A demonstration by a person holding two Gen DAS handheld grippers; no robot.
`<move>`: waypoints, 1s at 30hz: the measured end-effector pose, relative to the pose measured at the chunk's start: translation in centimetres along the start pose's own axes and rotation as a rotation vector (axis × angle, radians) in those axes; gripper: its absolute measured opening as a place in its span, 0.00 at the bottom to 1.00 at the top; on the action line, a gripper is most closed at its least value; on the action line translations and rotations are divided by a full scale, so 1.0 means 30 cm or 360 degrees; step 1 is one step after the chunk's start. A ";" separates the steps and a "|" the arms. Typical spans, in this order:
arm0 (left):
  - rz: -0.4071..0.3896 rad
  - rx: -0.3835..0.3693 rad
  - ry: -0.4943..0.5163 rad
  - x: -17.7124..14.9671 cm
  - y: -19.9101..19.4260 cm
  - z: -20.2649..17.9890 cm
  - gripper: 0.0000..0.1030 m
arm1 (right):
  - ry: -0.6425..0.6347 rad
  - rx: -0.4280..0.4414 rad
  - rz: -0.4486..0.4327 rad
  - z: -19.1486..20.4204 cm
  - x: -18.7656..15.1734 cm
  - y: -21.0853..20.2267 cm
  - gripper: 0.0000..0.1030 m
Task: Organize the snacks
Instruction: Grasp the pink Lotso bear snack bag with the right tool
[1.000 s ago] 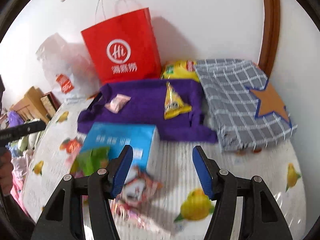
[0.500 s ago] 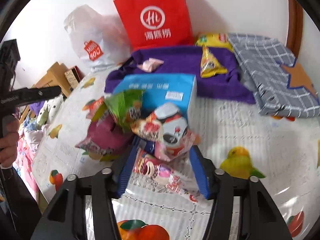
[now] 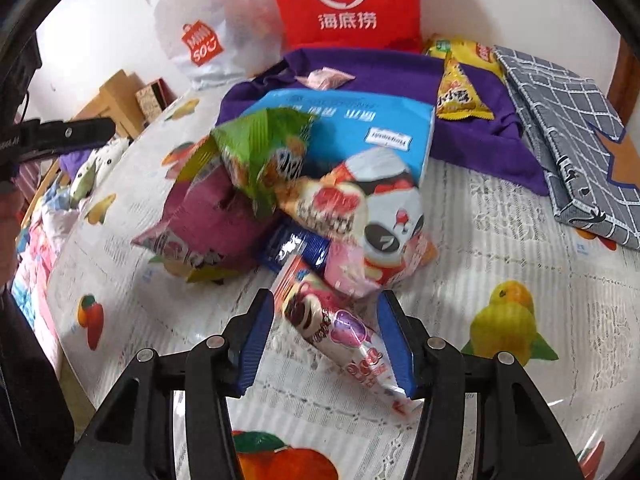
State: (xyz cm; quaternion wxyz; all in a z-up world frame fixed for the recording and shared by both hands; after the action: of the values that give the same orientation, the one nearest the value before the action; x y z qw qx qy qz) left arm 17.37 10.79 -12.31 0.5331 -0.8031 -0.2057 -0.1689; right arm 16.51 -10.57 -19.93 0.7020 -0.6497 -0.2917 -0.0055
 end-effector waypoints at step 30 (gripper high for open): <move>0.0061 0.0047 -0.0101 -0.003 0.118 0.093 0.64 | 0.0146 -0.0233 -0.0310 -0.079 -0.127 -0.178 0.25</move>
State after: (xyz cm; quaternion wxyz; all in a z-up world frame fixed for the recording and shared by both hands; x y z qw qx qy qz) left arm 19.25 12.12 -16.16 0.5413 -0.8038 -0.2095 -0.1301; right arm 12.25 -15.00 -16.63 0.6614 -0.6669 -0.3198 -0.1246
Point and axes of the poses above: each gripper's, at about its wrist camera, not at the fingertips, and y roughly the way its jaws point, z to its left, x to its top, the point moved 4 cm from there along y, roughly the way its jaws point, and after that the axes turned 13 degrees about -x, right-handed, at the moved point
